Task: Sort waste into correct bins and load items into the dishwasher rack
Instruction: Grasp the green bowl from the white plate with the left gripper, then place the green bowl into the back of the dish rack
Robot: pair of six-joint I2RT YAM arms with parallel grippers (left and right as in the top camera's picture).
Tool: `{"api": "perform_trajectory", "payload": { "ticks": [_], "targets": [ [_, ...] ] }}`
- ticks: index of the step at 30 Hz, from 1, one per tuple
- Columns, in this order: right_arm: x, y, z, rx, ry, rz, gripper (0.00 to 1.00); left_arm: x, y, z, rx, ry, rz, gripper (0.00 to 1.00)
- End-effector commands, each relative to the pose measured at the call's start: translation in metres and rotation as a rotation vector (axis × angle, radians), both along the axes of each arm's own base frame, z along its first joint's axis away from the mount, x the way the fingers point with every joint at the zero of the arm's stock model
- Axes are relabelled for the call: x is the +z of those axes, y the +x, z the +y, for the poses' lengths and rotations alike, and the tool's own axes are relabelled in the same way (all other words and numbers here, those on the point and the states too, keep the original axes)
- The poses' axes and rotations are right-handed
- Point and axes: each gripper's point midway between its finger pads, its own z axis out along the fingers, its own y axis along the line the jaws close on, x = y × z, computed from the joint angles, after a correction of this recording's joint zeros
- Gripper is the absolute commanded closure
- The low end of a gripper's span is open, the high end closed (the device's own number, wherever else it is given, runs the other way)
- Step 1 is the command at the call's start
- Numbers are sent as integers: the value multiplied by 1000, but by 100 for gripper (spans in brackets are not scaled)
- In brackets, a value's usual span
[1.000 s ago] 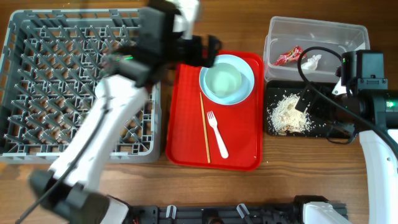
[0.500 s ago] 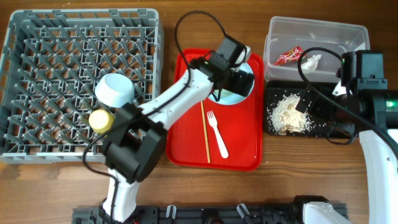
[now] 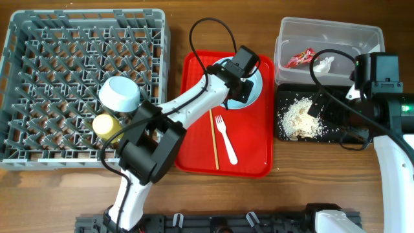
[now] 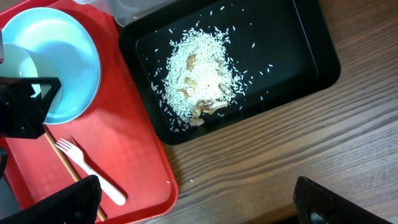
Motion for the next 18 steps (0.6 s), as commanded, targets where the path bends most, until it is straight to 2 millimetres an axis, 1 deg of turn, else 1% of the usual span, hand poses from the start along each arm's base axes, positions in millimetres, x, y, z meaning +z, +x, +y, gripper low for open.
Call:
{"api": "perform_trajectory", "payload": {
  "ticks": [1,3,5,6,8,10,12,14,16,18],
  "targets": [
    [1,-2,-5,-16,-19,6,0,16,-3,-3,-1,-32,-9,96],
    [0,-2,-5,-13,-20,9,0,42,0,-1,6,-63,-46,96],
    [0,-3,-5,-13,-20,11,0,77,5,7,27,-101,-90,96],
    [0,-3,-5,-7,-22,11,0,97,8,15,41,-122,-116,96],
    [0,-3,-5,-7,-22,11,0,142,12,36,74,-183,-164,96],
    [0,-2,-5,-7,-22,10,0,178,16,57,92,-268,-183,96],
    [0,-2,-5,-6,-22,9,0,212,20,84,98,-398,-176,96],
    [1,-2,-5,-7,-22,8,0,229,22,105,95,-499,-149,96],
    [1,-2,-5,-7,-22,7,0,241,27,133,90,-632,-95,96],
    [1,-2,-5,-7,-22,8,0,241,35,165,125,-710,-53,96]
  ]
}}
